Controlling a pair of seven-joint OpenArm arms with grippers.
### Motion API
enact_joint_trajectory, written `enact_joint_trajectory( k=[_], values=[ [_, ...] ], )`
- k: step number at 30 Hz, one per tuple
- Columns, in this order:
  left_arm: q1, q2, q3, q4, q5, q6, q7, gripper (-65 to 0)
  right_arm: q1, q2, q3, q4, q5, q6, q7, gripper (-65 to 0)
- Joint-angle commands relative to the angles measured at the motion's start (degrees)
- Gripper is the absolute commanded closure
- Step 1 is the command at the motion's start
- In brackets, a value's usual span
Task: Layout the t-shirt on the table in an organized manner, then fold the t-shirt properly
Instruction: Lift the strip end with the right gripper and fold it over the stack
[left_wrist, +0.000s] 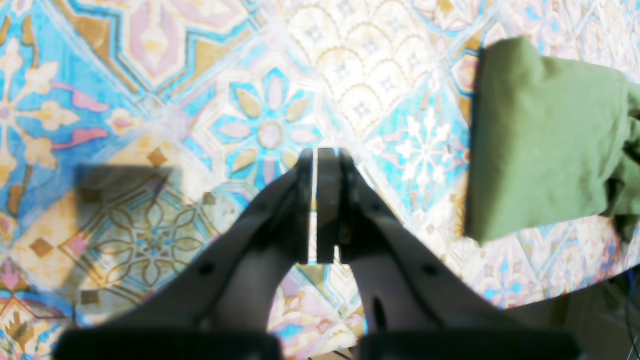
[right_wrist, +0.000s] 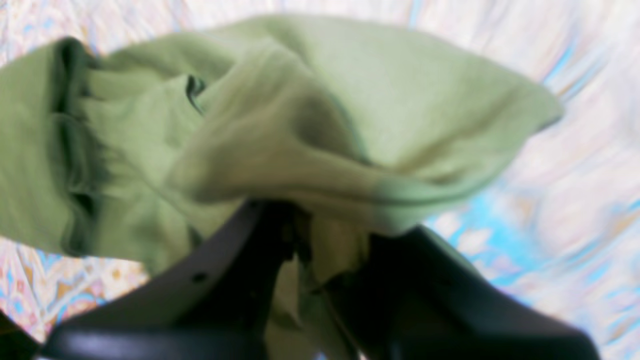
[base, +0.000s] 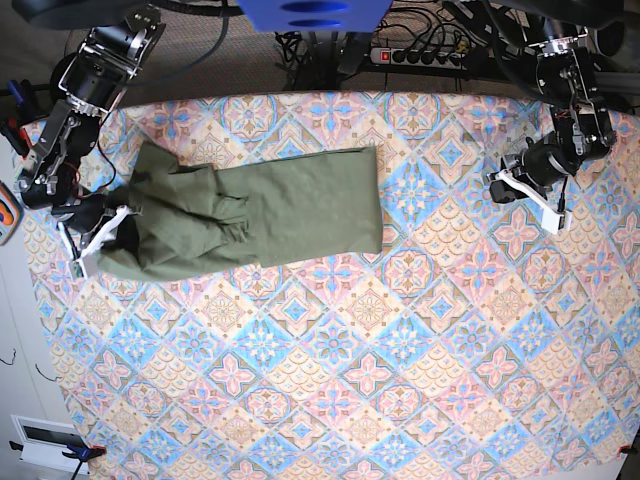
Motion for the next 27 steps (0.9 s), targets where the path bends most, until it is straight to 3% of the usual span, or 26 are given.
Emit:
enact_joint_trajectory(
  k=[1,7,17,27],
  values=[
    [-0.48,-0.81,-0.21,0.79,-0.71,-0.22,-0.75,-0.6,0.94,0.80,-0.19,3.13,1.52,0.19,1.54,0.0],
    [-0.48,-0.81,-0.21,0.79,-0.71,-0.22,-0.75,-0.6,-1.17,-6.85,-7.23,10.42,1.52,0.19,1.89,0.0],
    [-0.48,-0.81,-0.21,0.79,-0.71,-0.22,-0.75,-0.6,-1.00,-19.07,-15.84,11.04,1.43,0.19,2.06,0.0],
    [-0.30,-0.81,-0.21,0.79,-0.71,-0.22,-0.75,-0.6,-0.91,-20.12,-24.02,8.58,-0.85,0.19,2.86,-0.1]
  ],
)
